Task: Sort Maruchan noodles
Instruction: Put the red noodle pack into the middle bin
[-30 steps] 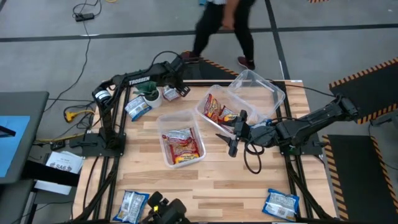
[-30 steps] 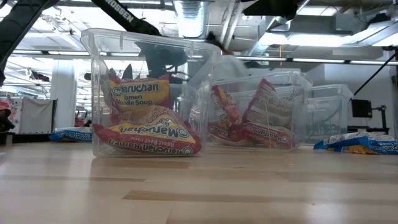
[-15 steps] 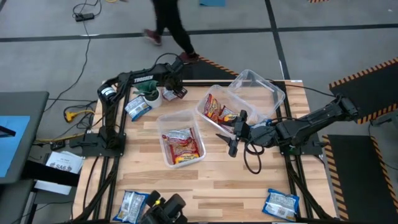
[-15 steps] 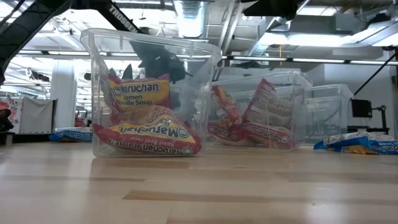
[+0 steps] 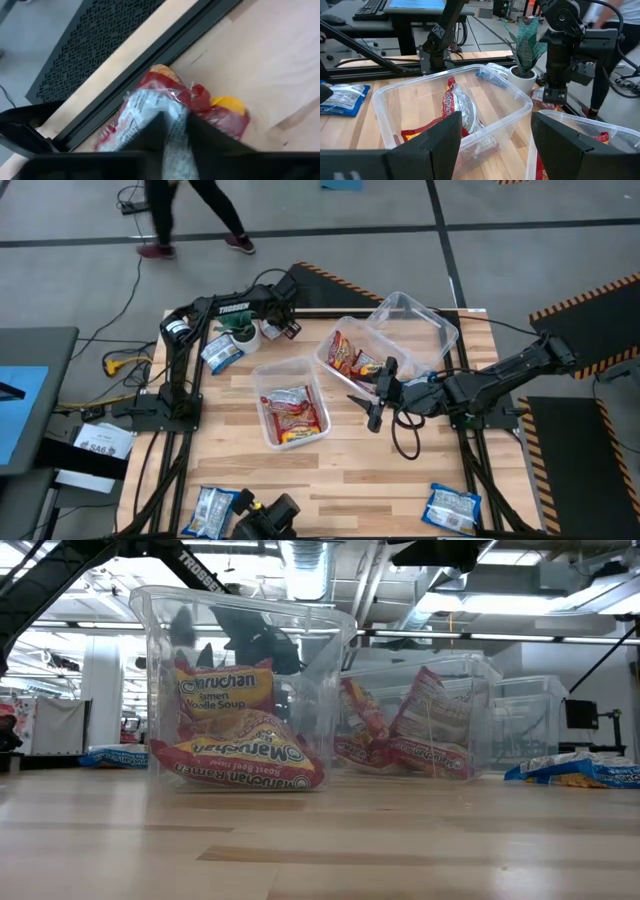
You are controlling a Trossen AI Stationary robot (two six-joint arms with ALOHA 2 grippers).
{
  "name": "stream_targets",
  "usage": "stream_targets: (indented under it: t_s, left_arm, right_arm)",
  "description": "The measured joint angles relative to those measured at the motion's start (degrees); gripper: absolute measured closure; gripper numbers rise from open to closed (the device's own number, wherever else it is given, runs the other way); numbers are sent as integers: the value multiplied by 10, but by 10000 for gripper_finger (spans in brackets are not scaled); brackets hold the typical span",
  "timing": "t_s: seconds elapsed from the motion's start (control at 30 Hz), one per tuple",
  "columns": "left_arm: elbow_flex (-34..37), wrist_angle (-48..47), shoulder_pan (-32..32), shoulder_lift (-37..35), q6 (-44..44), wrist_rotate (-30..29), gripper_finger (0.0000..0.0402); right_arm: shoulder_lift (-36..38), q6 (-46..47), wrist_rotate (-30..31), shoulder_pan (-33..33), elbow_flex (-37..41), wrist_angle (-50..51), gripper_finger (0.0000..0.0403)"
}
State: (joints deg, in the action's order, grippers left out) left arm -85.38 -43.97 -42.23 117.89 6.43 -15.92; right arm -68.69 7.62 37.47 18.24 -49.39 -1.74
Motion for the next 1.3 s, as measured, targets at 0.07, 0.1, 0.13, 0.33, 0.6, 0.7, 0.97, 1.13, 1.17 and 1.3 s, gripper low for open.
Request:
stream_targets:
  t_s: [0.07, 0.1, 0.13, 0.33, 0.6, 0.7, 0.97, 1.13, 1.17, 1.3]
  left_arm:
    - [0, -2, 0, 0, -2, 0, 380]
    - [0, -2, 1, 0, -2, 0, 387]
    - [0, -3, 2, -1, -3, 0, 392]
    - [1, -6, 15, -21, -15, 1, 401]
    - [2, -10, 33, -73, -12, 54, 401]
    - [2, -8, 44, -92, -13, 52, 401]
    - [1, -4, 67, -128, -13, 52, 401]
    - [1, -4, 81, -147, -13, 53, 401]
    - [1, -4, 83, -152, -13, 53, 401]
    - [1, 9, 88, -176, -13, 51, 401]
  right_arm:
    - [0, 0, 0, 0, 0, 0, 143]
    - [0, 0, 0, 0, 0, 0, 143]
    - [0, 0, 0, 0, 0, 0, 143]
    - [0, 4, 0, 0, 0, 0, 143]
    - [0, 5, 0, 0, 0, 0, 143]
    - [0, 8, 0, 0, 0, 0, 143]
    - [0, 10, 0, 0, 0, 0, 143]
    - [0, 10, 0, 0, 0, 0, 143]
    - [0, 10, 0, 0, 0, 0, 143]
    - [0, 10, 0, 0, 0, 0, 143]
